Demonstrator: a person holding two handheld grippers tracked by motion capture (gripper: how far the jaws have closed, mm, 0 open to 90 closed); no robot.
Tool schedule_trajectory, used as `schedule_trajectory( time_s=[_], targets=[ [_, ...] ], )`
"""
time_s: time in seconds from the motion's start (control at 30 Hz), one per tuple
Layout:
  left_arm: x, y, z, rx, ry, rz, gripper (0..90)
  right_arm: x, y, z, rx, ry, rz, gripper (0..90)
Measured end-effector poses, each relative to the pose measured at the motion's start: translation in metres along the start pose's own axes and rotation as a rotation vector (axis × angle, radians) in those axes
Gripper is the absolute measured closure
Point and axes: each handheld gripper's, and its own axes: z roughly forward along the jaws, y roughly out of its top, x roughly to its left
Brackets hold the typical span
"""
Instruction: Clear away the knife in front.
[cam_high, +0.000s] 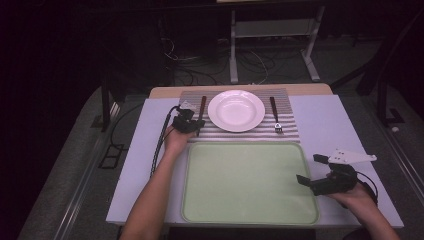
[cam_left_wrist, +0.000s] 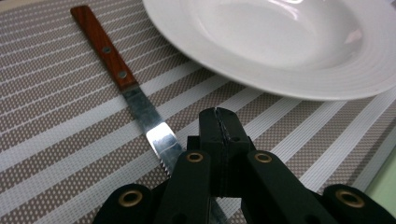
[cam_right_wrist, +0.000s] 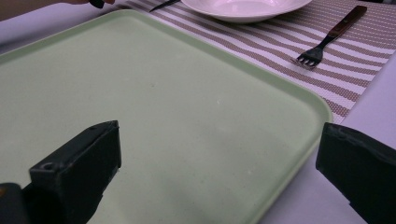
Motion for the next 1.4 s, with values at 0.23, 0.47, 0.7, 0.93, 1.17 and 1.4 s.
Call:
schedule_trajectory(
  time_s=[0.23,0.47,0.7,0.93,1.17,1.4],
  targets=[
    [-0.001,-0.002,0.002,0.023,-0.003,0.004,89.1,0.0,0.0,0.0,-0.002,0.0,0.001,0.4],
    [0.001,-0.004,0.003,0.048,0.005,-0.001,89.1,0.0,0.0,-0.001,-0.004,-0.001,0.003,0.4],
    [0.003,-0.005,0.002,0.05,0.013,-0.009,89.1,0.0,0.0,-0.001,-0.005,-0.001,0.001,0.4],
    [0.007,-0.006,-0.001,0.056,0.036,-0.003,89.1,0.0,0.0,-0.001,-0.006,-0.002,0.0,0.4],
    [0.012,-0.008,-0.004,0.056,0.056,-0.012,89.1,0.0,0.0,-0.002,-0.008,-0.002,0.0,0.4],
    [0.017,-0.01,-0.008,0.056,0.078,-0.018,89.1,0.0,0.0,-0.002,-0.01,-0.003,0.0,0.4]
  ],
)
